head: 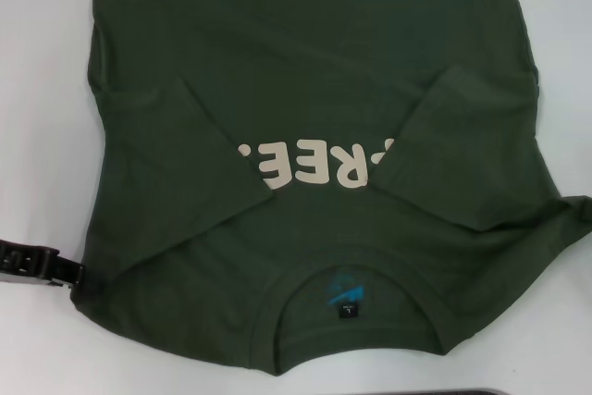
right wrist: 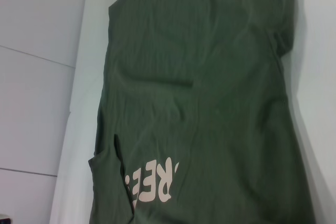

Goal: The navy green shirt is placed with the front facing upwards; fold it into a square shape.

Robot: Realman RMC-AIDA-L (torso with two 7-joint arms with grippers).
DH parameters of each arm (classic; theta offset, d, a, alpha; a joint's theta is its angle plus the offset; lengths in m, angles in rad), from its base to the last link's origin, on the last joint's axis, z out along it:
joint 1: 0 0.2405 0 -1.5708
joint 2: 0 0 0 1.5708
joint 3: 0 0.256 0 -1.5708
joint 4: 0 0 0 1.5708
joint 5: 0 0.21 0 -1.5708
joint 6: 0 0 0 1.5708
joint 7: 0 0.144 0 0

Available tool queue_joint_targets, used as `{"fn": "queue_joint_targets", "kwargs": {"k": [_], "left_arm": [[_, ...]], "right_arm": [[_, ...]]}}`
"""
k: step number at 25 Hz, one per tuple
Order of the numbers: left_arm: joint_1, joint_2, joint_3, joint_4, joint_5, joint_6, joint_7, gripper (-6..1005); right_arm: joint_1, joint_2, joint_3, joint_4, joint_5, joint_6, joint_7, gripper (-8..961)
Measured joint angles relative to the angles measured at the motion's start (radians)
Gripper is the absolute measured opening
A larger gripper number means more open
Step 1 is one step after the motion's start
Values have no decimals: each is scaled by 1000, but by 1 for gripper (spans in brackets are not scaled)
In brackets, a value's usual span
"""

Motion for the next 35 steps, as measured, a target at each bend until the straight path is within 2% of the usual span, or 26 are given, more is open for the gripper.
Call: {"fn": "queue_joint_targets", "kwargs": {"k": [5,13,27,35], "left_arm": [[-1,2,0,3,2,0,-5,67],[-7,3,23,7,4,3,-11,69],[-45,27,32,21,12,39,-3,72],[-46,28,74,25,14,62,-2,74]], "right_arm": [[0,0,0,0,1,0,0,73],[-9,8,0,0,2,7,-3,73],[-109,38,79,0,5,-14,-78,73],[-118,45,95,0,4,-24,-93,74]]}}
